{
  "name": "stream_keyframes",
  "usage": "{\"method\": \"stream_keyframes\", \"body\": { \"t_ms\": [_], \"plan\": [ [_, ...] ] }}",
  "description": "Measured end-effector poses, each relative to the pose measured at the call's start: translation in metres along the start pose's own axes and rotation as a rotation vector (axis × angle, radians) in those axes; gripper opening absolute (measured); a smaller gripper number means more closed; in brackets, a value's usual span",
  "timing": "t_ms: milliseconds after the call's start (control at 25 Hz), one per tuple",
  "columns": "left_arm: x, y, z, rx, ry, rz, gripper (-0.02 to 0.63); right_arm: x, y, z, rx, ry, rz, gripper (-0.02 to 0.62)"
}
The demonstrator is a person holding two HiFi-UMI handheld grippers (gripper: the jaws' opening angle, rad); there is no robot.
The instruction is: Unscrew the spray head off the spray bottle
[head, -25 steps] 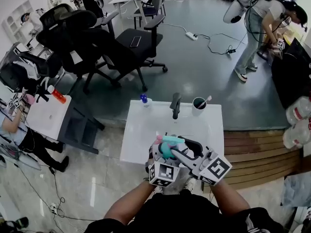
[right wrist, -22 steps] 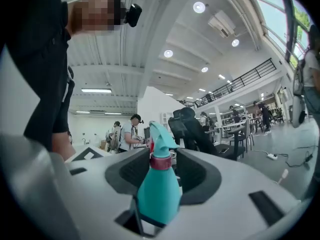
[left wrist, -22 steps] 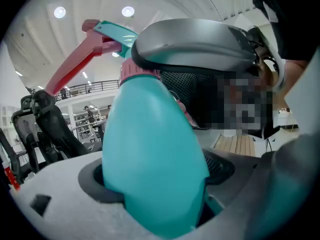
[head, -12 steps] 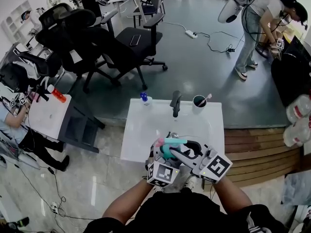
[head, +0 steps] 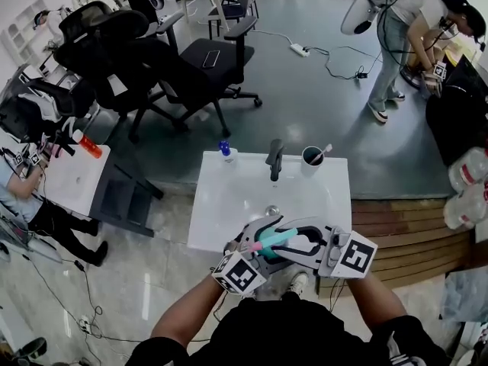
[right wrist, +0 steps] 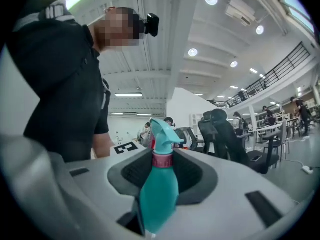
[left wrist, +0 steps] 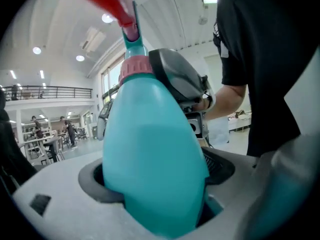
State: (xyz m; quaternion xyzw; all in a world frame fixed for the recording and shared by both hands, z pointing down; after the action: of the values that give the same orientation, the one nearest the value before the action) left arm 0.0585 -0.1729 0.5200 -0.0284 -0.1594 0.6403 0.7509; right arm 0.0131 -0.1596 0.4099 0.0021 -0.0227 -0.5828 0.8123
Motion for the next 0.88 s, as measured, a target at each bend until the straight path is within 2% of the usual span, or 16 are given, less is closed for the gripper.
{"method": "stream_keyframes", "body": {
  "t_ms": [200, 320, 400, 520, 600, 720, 880],
  "plan": [
    [0.021, 0.003, -0.014, 0.049, -0.016, 0.110, 0.463, -0.015, 0.006, -0.005, -0.006, -0.003, -0.154, 0.135],
    [0.023, 0.004, -0.015, 0.067, 0.015, 0.127, 0.463, -0.014, 0.005, -0.005, 0.019, -0.023, -0.170, 0.137],
    [0.010, 0.004, -0.009, 0.049, 0.050, 0.066, 0.463, -0.005, 0.002, -0.003, 0.040, -0.031, -0.103, 0.141],
    [-0.019, 0.007, 0.010, -0.029, 0.118, -0.105, 0.463, 0.021, 0.001, -0.007, 0.114, -0.063, 0.080, 0.163],
    [-0.037, 0.011, 0.025, -0.086, 0.153, -0.217, 0.463, 0.035, 0.005, -0.002, 0.129, -0.052, 0.183, 0.161],
    [-0.058, 0.015, 0.037, -0.147, 0.182, -0.342, 0.463, 0.041, 0.001, 0.007, 0.091, -0.010, 0.247, 0.152],
    [-0.064, 0.014, 0.042, -0.195, 0.171, -0.406, 0.463, 0.041, -0.012, 0.015, 0.014, 0.027, 0.288, 0.146]
  ]
}}
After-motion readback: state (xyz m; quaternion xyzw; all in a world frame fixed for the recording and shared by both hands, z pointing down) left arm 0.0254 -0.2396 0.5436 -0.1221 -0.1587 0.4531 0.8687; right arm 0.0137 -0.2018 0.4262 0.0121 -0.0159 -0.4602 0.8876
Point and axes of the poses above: the fingertips, and each gripper's own axes: y backward along the fingers, x to its right, z out of its underside, the point moved 1 cm from there along y, backward along the fingers, and after that the axes turned 7 degrees about z, right-handed, at the moved point
